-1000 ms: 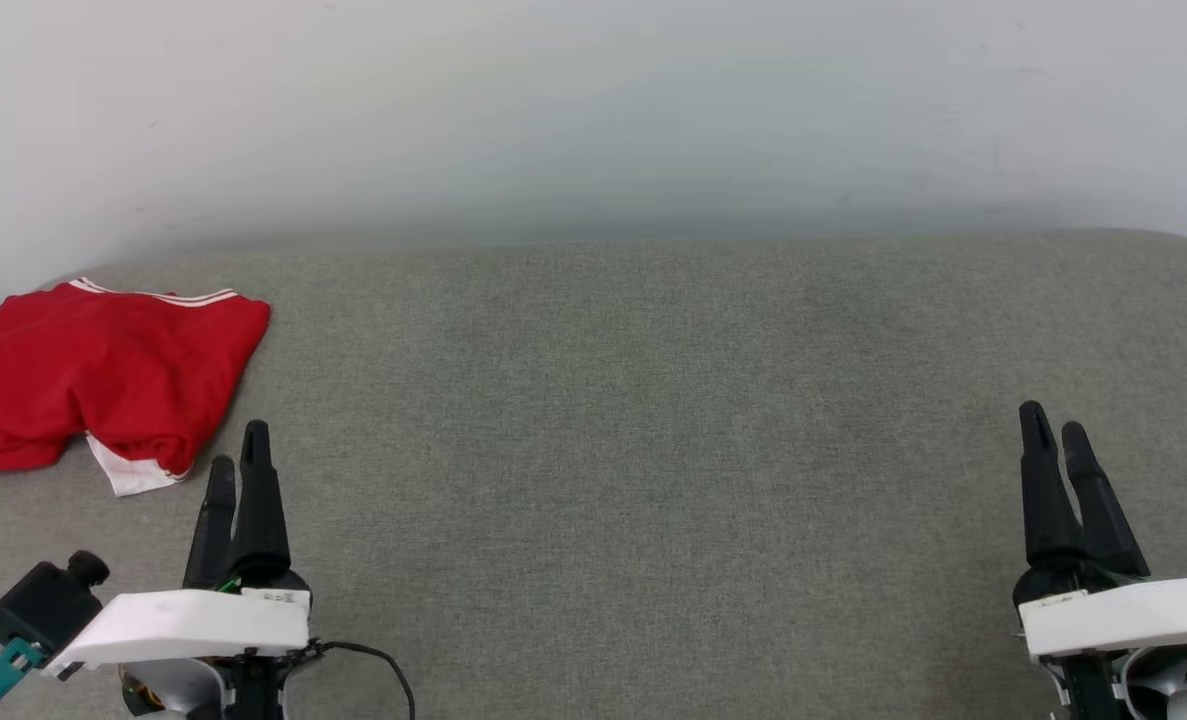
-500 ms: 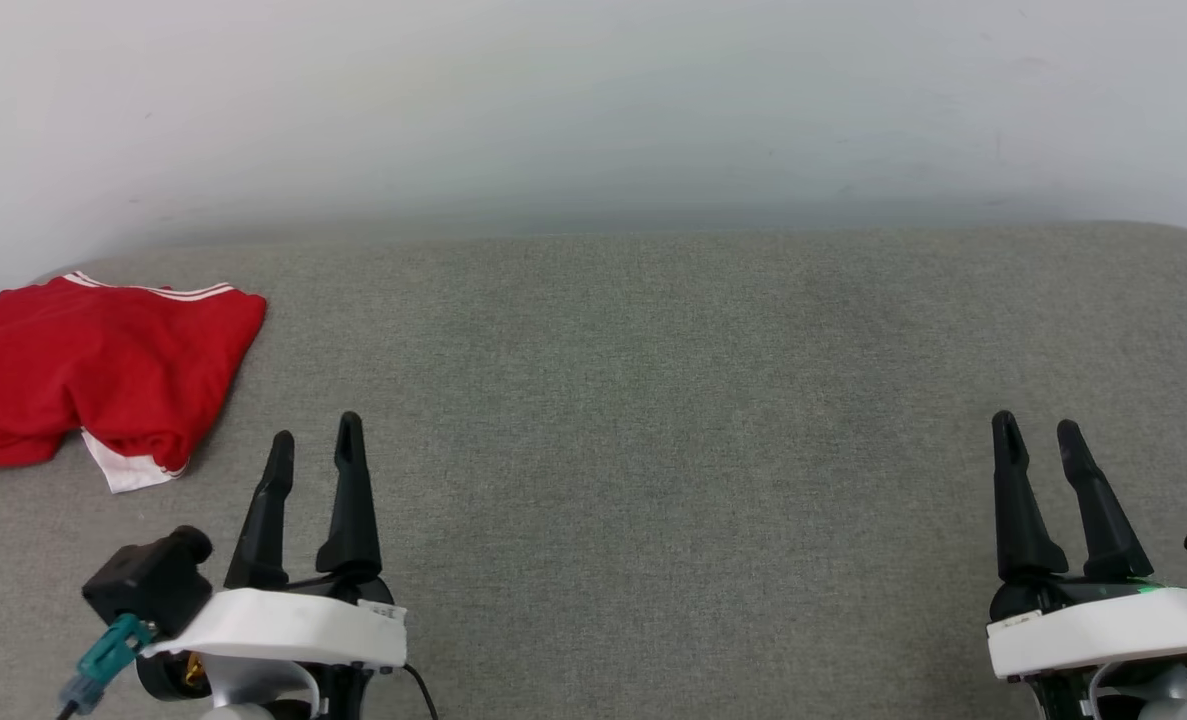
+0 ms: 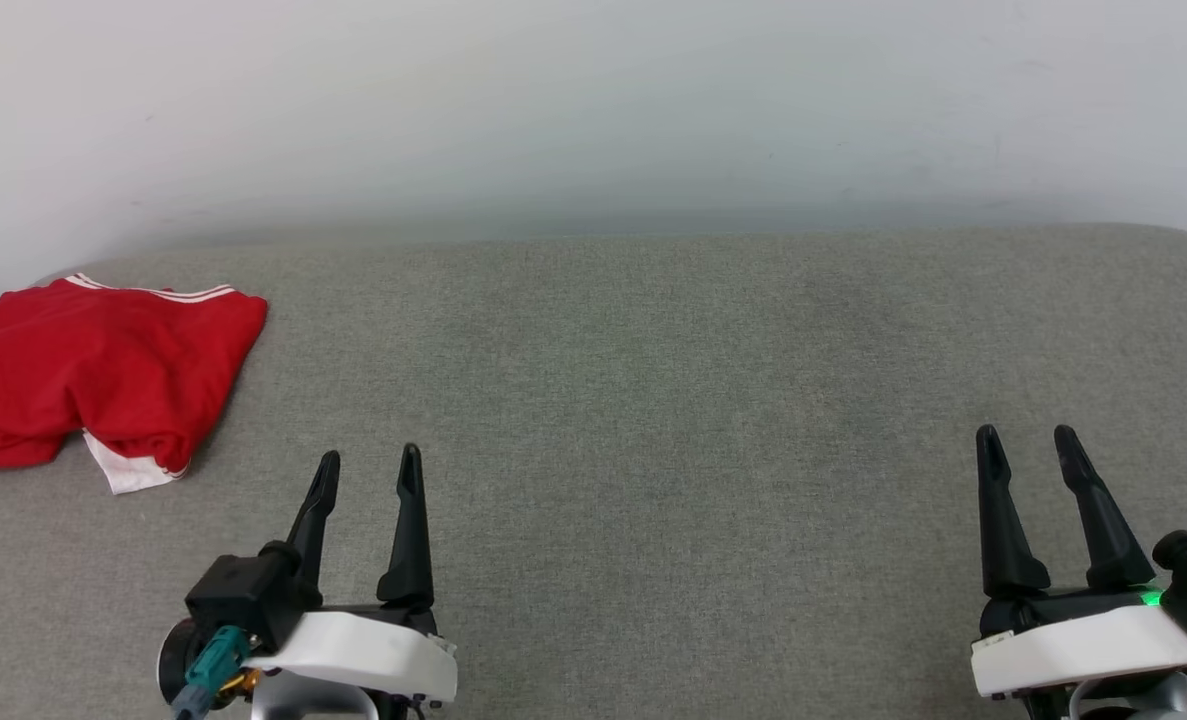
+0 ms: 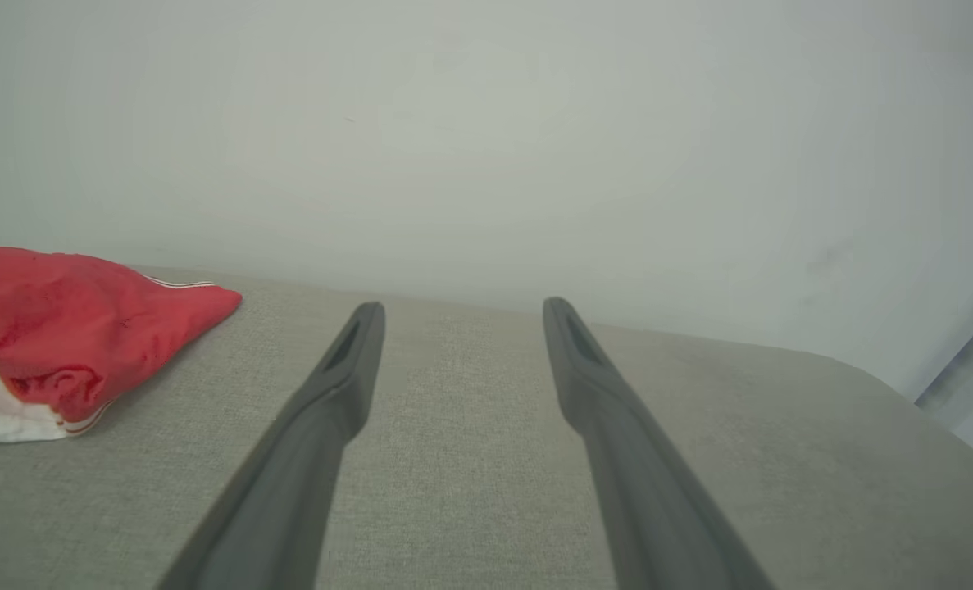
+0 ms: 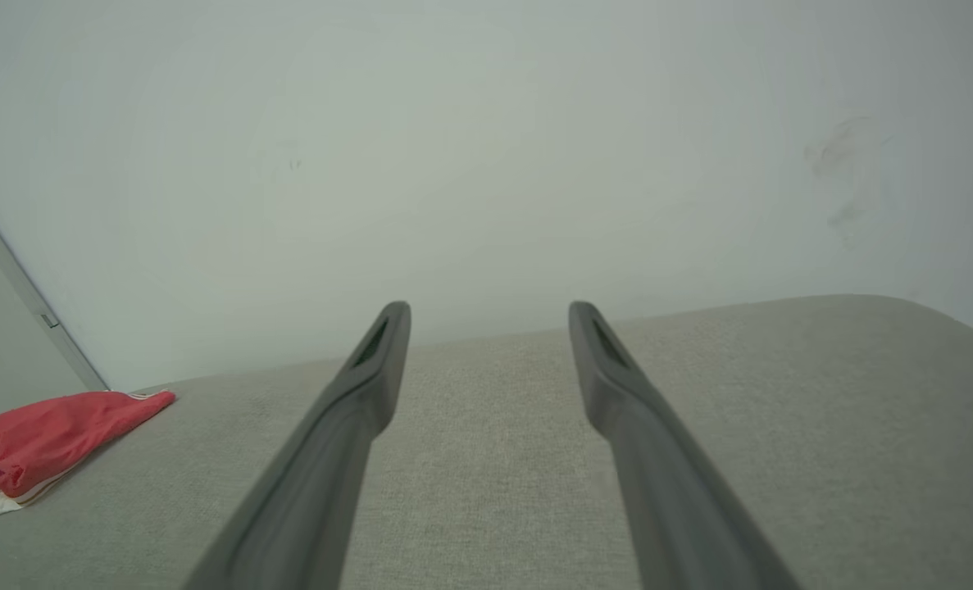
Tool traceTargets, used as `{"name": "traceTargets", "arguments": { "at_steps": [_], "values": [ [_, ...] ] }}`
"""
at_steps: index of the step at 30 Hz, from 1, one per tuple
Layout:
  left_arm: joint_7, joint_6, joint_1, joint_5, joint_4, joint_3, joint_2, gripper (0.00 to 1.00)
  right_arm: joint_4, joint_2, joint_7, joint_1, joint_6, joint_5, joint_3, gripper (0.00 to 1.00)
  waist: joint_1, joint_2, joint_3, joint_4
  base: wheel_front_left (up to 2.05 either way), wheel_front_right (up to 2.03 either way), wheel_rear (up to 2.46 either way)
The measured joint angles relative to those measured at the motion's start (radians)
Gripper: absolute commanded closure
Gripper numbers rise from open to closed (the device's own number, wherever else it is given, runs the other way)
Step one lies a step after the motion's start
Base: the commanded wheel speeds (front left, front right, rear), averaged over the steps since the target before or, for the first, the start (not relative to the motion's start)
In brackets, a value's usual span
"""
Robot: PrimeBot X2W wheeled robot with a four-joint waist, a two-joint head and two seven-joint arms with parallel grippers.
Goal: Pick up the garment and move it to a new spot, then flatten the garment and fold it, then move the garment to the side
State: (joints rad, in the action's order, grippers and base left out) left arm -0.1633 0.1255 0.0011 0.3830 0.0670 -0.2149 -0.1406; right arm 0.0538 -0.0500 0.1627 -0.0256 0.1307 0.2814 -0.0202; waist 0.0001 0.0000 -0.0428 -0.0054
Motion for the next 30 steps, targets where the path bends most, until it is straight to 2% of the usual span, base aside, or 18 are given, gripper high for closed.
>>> {"name": "traceTargets", "arguments": {
  "at_steps": [4,9,14,19,26,30],
  "values": [
    [-0.009,0.036,0.000,-0.032,-0.006,-0.029,-0.017,0.00,0.001,0.000,0.010,0.000,0.000,-0.037,-0.001,0.00,0.0000,0.0000,0.000,-0.003,0.00,0.00,0.00],
    [-0.022,0.061,0.000,-0.073,-0.013,-0.071,-0.041,0.00,0.002,0.000,0.022,-0.010,0.000,-0.080,0.010,0.00,0.0000,0.0000,-0.001,-0.006,0.00,0.00,0.00],
    [-0.033,0.067,0.001,-0.084,-0.004,-0.090,-0.044,0.00,0.013,0.000,0.032,-0.015,0.000,-0.118,0.009,0.00,0.0000,0.0000,-0.006,-0.008,0.00,0.00,0.00],
    [-0.043,0.030,0.017,-0.077,0.011,-0.052,-0.016,0.00,0.022,0.000,0.043,-0.017,0.000,-0.133,0.006,0.00,0.0000,0.0000,-0.012,-0.007,0.00,0.00,0.00],
    [-0.057,-0.100,0.048,-0.088,0.007,0.054,0.047,0.00,0.026,0.000,0.057,-0.024,0.000,-0.151,0.006,0.00,0.0000,0.0000,-0.015,-0.006,0.00,0.00,0.00],
    [-0.065,-0.142,0.058,-0.145,-0.010,0.084,0.066,0.00,0.022,0.000,0.066,-0.035,0.000,-0.170,0.008,0.00,0.0000,0.0000,-0.016,-0.006,0.00,0.00,0.00]
  ]
}}
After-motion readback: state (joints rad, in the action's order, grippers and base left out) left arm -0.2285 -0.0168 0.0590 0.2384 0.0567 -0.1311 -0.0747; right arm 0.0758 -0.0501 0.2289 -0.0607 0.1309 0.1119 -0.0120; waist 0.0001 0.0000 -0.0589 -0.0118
